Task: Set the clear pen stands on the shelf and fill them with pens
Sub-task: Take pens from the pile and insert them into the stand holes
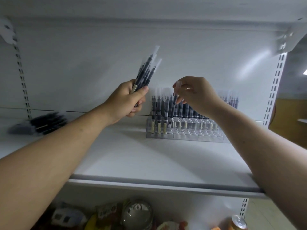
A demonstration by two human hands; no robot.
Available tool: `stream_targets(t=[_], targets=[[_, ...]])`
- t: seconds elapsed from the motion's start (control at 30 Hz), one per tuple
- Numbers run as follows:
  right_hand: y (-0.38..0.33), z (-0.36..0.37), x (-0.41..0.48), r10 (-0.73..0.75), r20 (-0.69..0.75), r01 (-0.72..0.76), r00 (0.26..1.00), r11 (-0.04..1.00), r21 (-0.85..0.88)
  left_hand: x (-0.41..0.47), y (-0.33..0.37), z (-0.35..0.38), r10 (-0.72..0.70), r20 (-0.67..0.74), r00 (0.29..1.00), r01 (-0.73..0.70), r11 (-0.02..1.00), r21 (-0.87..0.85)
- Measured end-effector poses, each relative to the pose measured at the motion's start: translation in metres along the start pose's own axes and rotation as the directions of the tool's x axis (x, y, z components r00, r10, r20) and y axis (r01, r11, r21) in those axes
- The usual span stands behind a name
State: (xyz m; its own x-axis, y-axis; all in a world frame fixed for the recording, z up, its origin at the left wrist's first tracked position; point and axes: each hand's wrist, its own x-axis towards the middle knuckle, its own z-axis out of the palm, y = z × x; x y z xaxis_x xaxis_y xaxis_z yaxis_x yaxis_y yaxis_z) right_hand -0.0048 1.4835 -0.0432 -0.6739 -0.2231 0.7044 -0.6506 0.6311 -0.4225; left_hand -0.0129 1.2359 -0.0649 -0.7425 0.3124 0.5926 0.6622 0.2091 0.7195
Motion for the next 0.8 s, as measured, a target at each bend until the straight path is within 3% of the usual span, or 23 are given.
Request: stream_targets(t=[0.27, 0.8], targets=[[0.001, 0.004, -0.001, -0.002, 0.028, 0.002, 1.0, 1.0, 0.004, -0.001, 0.0, 0.001, 0.004, 0.015, 1.0, -0.005, 0.999, 0.038], [0.01, -0.005, 0.002, 0.149, 0.044, -0.152, 0.988, 0.985, 0.082, -0.001, 0.0, 0.002, -0.003, 0.039, 0.999, 0.001, 0.999, 0.053]])
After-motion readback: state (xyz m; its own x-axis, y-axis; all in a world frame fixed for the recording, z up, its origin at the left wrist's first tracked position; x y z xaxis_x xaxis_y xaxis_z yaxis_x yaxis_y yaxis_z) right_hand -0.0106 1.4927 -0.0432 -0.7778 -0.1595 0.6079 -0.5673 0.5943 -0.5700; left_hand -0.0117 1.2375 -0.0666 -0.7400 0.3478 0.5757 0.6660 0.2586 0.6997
